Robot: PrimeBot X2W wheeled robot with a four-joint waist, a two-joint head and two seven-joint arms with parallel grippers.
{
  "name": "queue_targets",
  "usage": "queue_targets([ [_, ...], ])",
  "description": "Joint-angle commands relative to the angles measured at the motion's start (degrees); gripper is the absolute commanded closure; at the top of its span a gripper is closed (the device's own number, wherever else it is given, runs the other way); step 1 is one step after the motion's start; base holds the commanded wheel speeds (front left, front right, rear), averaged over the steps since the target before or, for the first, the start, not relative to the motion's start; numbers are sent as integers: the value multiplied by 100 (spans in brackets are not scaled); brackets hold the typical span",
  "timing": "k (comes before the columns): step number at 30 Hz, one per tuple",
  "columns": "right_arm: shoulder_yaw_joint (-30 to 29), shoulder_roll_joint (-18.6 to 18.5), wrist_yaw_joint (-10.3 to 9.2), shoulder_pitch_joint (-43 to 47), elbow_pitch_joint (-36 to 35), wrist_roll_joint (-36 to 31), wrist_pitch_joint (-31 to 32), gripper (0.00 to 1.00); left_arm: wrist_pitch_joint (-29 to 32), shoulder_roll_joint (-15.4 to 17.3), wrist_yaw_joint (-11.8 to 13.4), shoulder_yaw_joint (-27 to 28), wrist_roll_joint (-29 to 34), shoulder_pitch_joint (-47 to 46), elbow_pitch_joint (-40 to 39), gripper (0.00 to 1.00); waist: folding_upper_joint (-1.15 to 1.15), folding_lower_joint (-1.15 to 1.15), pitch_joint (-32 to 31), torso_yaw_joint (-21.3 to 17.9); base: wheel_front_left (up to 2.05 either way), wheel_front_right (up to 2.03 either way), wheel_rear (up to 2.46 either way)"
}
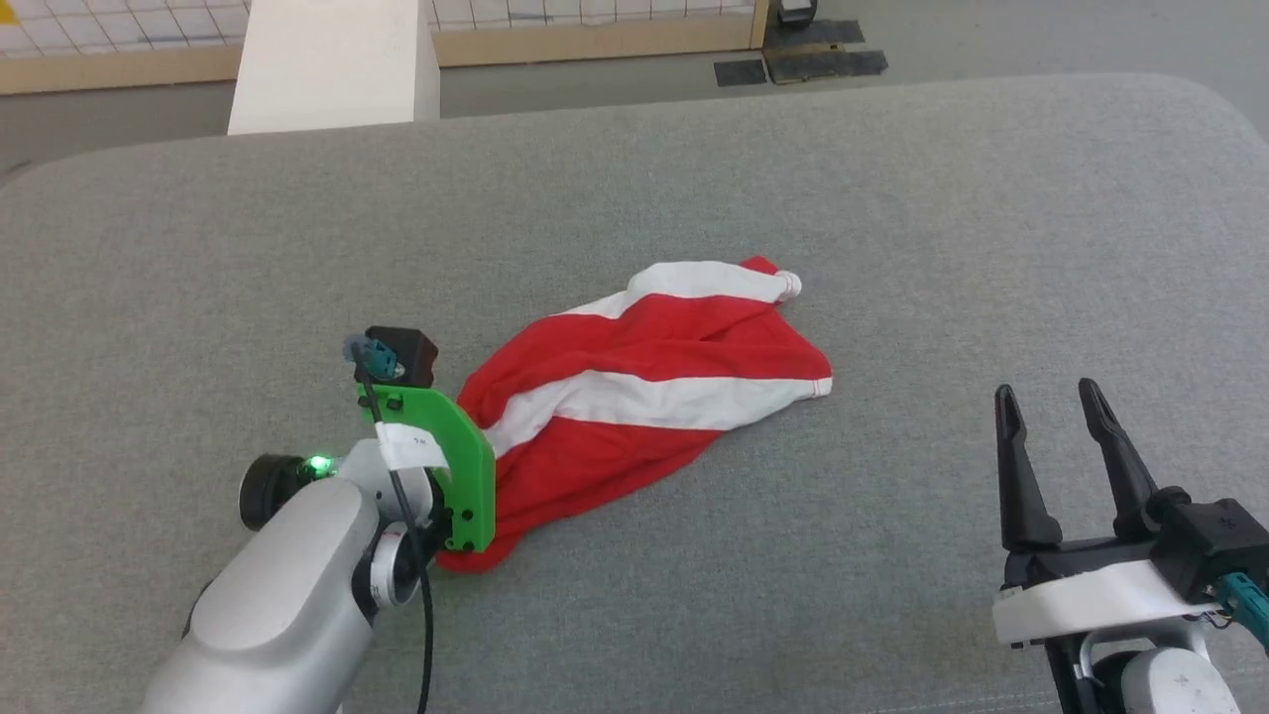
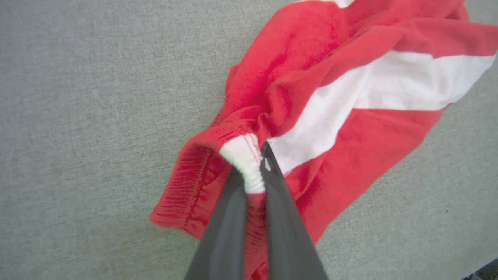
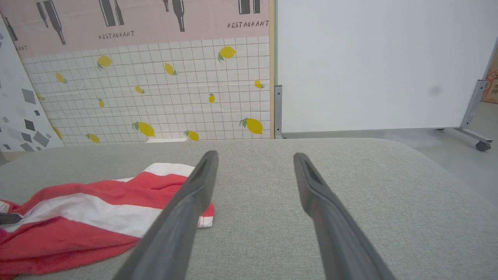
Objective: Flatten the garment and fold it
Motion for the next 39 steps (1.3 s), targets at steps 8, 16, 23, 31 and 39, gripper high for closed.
queue_targets([
  [8, 55, 5, -9, -11, 30, -62, -28, 0, -889, -60, 231, 339, -63, 455, -452, 100, 0, 0, -224, 140, 0, 0, 0],
  [16, 155, 5, -9, -619, 569, -259, 781, 0, -1501, -144, 288, 472, -194, 1106, -880, 100, 0, 0, -112, 403, 0, 0, 0],
  [23, 214, 5, -9, -1588, 1567, -211, 2302, 0, -1512, -184, 269, 423, -139, 932, -1006, 100, 0, 0, 259, 591, 0, 0, 0],
  [31, 413, 5, -9, -2493, 2610, -318, 3609, 0, -1522, -250, 215, 401, -115, 674, -1031, 100, 0, 0, 650, 733, 0, 0, 0],
  [39, 636, 5, -9, -2868, 3055, -401, 4596, 2, -1563, -255, 185, 408, -125, 587, -1023, 100, 0, 0, 829, 814, 0, 0, 0],
])
